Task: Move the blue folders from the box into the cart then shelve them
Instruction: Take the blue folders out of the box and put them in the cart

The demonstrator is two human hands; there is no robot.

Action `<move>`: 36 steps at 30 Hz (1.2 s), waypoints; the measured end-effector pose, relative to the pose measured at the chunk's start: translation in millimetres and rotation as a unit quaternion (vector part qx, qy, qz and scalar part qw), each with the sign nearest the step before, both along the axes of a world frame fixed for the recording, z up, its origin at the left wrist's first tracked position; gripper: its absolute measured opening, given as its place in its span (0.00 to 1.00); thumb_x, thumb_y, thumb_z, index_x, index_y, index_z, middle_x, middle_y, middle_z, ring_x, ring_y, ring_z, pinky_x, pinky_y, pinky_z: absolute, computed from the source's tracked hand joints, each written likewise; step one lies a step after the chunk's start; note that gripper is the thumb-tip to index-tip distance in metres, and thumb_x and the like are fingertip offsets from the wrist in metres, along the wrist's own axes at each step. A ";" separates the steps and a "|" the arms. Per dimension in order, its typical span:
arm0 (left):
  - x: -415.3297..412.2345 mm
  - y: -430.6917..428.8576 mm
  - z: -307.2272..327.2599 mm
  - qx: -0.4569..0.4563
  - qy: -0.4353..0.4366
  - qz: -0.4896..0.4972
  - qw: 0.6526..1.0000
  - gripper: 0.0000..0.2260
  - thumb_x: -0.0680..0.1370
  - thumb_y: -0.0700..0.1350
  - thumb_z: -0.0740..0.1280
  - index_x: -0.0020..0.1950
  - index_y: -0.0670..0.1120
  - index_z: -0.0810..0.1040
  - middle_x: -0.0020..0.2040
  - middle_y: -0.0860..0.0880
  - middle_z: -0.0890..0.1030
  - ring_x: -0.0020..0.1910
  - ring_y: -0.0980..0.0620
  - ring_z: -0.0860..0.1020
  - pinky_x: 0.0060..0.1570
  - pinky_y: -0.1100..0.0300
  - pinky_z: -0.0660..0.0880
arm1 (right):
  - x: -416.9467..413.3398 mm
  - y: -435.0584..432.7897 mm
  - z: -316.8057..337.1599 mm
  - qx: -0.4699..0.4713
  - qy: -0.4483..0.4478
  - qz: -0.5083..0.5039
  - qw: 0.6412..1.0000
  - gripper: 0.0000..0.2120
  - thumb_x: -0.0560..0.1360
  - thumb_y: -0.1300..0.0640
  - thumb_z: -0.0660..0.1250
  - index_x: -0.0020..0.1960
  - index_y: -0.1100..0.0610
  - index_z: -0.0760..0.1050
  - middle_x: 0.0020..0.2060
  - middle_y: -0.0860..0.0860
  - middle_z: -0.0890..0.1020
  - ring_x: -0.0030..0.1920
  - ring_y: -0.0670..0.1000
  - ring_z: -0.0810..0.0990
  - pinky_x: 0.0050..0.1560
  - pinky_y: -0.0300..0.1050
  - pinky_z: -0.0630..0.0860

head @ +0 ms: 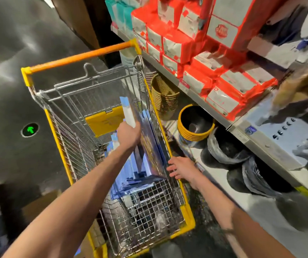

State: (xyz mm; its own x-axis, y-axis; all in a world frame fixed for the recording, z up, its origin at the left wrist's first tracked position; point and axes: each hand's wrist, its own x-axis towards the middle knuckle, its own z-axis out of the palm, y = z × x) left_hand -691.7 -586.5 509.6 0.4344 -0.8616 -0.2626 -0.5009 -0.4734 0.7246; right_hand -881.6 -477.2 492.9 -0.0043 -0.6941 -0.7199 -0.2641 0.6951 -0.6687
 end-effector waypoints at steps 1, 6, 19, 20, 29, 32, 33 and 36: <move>-2.2 -1.0 -3.4 0.004 -0.011 -0.005 1.000 0.20 0.79 0.52 0.68 0.57 0.34 0.80 0.52 0.37 0.83 0.52 0.38 0.82 0.39 0.56 0.69 | -0.8 -2.0 -0.5 0.000 0.001 0.003 1.000 0.15 0.84 0.51 0.57 0.60 0.60 0.76 0.47 0.55 0.84 0.37 0.50 0.79 0.32 0.37 0.73; -4.7 -4.6 -24.7 0.033 -0.085 -0.060 0.994 0.15 0.81 0.49 0.65 0.40 0.41 0.69 0.34 0.45 0.72 0.38 0.40 0.74 0.39 0.53 0.68 | -2.9 -9.0 -2.3 0.002 -0.007 0.023 1.000 0.17 0.85 0.51 0.55 0.63 0.62 0.75 0.54 0.59 0.83 0.43 0.52 0.79 0.37 0.39 0.74; -4.4 -48.3 -62.2 0.074 0.015 -0.040 0.996 0.25 0.77 0.52 0.69 0.66 0.37 0.70 0.52 0.42 0.80 0.52 0.40 0.80 0.50 0.43 0.80 | 13.8 -37.7 -22.5 -0.024 0.004 0.024 0.999 0.13 0.84 0.50 0.57 0.57 0.56 0.77 0.49 0.53 0.85 0.41 0.50 0.81 0.40 0.43 0.77; -0.6 -45.5 -68.9 0.082 0.034 -0.040 0.995 0.27 0.75 0.53 0.68 0.67 0.39 0.69 0.54 0.41 0.81 0.53 0.38 0.81 0.50 0.40 0.80 | 17.4 -40.1 -24.5 -0.026 0.004 0.023 0.999 0.12 0.84 0.51 0.58 0.57 0.56 0.77 0.48 0.53 0.84 0.40 0.50 0.81 0.40 0.43 0.76; 53.5 32.1 -60.6 0.089 0.095 -0.082 0.988 0.18 0.82 0.47 0.63 0.70 0.43 0.71 0.48 0.43 0.84 0.43 0.46 0.85 0.47 0.45 0.82 | 73.3 -40.9 -36.1 -0.019 -0.014 0.036 0.999 0.10 0.83 0.54 0.58 0.58 0.57 0.76 0.47 0.53 0.84 0.37 0.49 0.79 0.34 0.40 0.73; 82.4 68.9 -43.4 0.050 0.077 -0.090 0.992 0.14 0.82 0.47 0.64 0.66 0.45 0.75 0.48 0.46 0.85 0.37 0.52 0.85 0.36 0.55 0.81 | 110.7 -30.3 -32.1 -0.029 -0.033 0.059 0.997 0.11 0.83 0.55 0.58 0.56 0.59 0.77 0.48 0.57 0.84 0.38 0.51 0.79 0.35 0.41 0.72; 92.6 82.0 -37.4 0.034 0.081 -0.078 0.993 0.13 0.82 0.47 0.64 0.65 0.45 0.76 0.48 0.46 0.85 0.37 0.52 0.85 0.33 0.60 0.78 | 124.3 -24.7 -29.8 -0.037 -0.035 0.073 0.996 0.12 0.83 0.55 0.59 0.56 0.59 0.77 0.48 0.57 0.84 0.38 0.51 0.80 0.35 0.41 0.73; 135.3 136.3 -13.9 -0.031 0.106 -0.012 0.994 0.09 0.82 0.43 0.63 0.60 0.45 0.79 0.47 0.48 0.86 0.35 0.52 0.85 0.34 0.63 0.77 | 179.7 2.5 -21.4 -0.057 -0.040 0.131 0.989 0.11 0.82 0.55 0.58 0.54 0.57 0.78 0.48 0.55 0.84 0.37 0.51 0.81 0.37 0.44 0.73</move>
State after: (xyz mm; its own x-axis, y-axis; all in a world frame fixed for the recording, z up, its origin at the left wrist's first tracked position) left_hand -556.3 -450.2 495.7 0.3545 -0.8884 -0.2918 -0.3437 -0.4140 0.8429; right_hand -701.9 -474.7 471.4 0.2403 -0.7410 -0.6271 -0.3686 0.5280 -0.7651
